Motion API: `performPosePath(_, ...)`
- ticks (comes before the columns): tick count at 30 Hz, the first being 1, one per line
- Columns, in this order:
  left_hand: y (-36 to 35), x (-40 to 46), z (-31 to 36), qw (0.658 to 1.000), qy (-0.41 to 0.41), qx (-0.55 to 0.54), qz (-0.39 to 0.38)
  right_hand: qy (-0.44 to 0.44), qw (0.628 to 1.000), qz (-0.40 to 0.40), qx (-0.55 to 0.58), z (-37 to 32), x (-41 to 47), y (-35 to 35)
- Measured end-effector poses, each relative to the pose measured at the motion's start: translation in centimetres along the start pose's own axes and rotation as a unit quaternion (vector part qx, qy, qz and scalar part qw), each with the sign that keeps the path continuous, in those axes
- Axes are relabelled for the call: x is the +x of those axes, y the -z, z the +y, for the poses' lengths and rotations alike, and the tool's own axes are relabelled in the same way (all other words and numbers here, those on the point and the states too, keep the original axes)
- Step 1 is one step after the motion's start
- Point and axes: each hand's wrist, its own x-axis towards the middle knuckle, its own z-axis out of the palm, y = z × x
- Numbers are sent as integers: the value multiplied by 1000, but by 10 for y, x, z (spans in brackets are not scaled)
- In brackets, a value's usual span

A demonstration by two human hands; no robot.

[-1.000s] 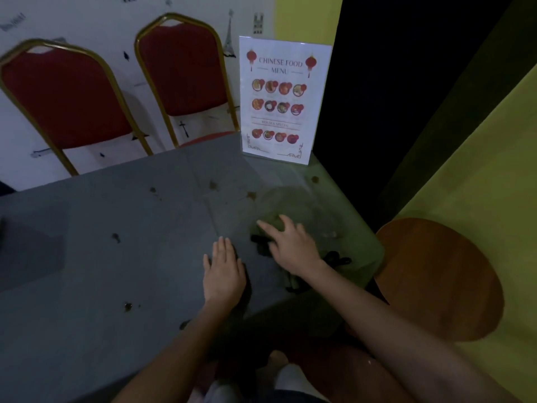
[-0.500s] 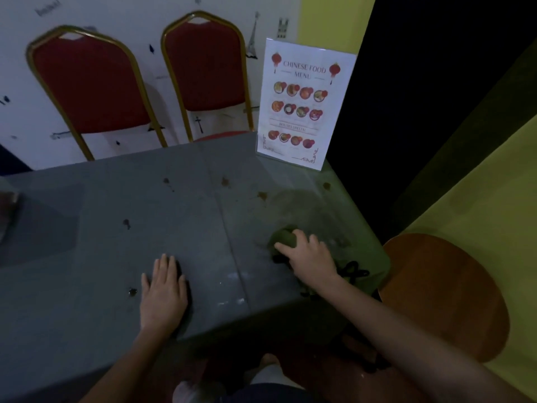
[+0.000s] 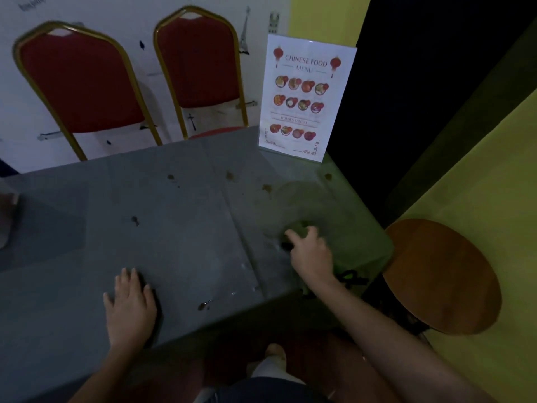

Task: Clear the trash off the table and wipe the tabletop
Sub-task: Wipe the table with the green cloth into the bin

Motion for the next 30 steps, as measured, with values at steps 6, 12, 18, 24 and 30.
performPosePath(6, 7, 6, -41, 999, 31, -16, 0, 46, 996, 21, -74, 31, -8, 1)
performPosePath(12, 7, -11, -80, 1000, 25, 2, -8, -151, 986, 66, -23, 34, 16, 5)
performPosePath(18, 12, -16, -89, 999, -12, 27, -31, 37, 999, 27, 9, -97, -36, -16)
performPosePath(24, 14, -17, -86, 998, -7, 29, -46, 365, 929, -60, 24, -183, -119, -43)
performPosePath(30, 8, -23, -89, 997, 22, 19, -64, 334, 941, 9, -47, -184, 2, -31)
